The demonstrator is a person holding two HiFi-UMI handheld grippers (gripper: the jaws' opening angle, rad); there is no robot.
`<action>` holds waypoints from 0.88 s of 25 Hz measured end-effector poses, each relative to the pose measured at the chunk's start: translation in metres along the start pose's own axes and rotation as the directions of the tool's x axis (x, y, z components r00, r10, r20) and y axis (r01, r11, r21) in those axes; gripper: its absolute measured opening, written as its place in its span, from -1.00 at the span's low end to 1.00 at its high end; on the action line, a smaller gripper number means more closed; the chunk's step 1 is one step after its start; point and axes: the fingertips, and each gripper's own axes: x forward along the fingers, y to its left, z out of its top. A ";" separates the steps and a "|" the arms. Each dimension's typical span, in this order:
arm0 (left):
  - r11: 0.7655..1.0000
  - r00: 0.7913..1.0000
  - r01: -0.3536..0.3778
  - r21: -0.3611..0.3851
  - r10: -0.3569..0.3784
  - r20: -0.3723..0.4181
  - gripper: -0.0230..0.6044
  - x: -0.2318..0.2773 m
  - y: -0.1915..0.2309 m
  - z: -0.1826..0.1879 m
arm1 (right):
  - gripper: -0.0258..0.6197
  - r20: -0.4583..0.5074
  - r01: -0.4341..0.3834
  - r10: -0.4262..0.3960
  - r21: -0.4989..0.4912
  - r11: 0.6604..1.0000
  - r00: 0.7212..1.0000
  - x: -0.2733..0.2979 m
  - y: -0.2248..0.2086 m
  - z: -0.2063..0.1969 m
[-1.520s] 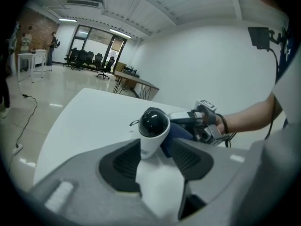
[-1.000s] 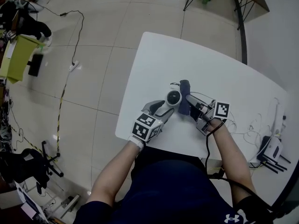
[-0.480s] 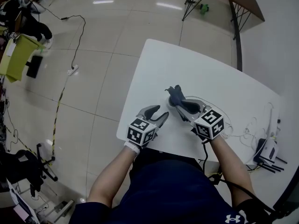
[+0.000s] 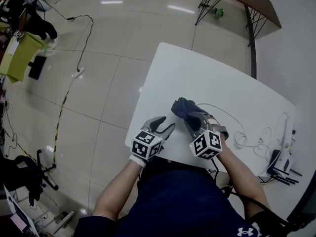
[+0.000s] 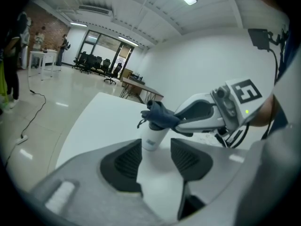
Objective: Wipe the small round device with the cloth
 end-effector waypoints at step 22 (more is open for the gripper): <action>0.989 1.000 0.024 0.145 -0.023 -0.012 -0.33 0.040 -0.016 0.028 | -0.72 0.579 -0.633 0.262 0.738 0.234 0.772 0.028 -0.079 -0.073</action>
